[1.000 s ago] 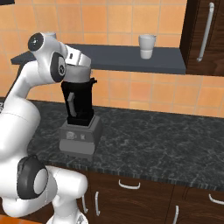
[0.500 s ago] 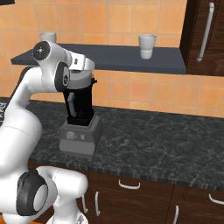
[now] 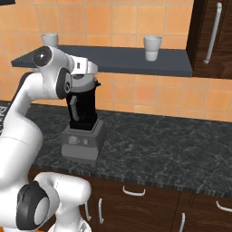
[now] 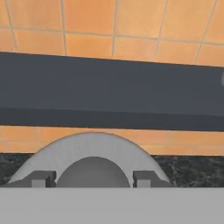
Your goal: Close the lid blender by securely placing the lid on top.
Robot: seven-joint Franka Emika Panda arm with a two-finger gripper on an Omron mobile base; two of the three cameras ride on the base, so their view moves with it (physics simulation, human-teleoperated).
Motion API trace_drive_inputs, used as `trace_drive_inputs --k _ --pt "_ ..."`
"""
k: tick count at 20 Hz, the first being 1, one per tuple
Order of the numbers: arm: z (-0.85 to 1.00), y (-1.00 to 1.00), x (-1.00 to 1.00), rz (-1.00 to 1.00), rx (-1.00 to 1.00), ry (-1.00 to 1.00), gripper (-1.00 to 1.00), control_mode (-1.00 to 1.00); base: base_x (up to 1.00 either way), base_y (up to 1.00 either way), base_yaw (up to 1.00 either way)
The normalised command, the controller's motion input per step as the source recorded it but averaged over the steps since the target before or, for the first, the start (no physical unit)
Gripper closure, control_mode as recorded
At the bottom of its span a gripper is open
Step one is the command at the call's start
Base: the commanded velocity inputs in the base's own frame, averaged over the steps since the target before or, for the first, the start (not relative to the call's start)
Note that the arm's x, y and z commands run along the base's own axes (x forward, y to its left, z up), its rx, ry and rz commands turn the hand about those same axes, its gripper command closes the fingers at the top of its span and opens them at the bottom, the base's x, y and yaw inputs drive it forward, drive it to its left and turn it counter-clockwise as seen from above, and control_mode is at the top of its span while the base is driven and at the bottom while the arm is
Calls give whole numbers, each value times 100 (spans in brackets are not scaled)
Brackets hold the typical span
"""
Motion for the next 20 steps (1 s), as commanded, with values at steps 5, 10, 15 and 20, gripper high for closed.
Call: trace_drive_inputs --k 5,10,15,20 --pt "10 -11 -26 0 -5 11 100 -100 0 0 0" --pt "28 -8 -22 0 -2 13 100 -100 0 0 0" --pt "18 -15 1 0 -1 8 100 -100 0 0 0" --pt "-15 -24 20 0 -9 16 100 -100 0 0 0"
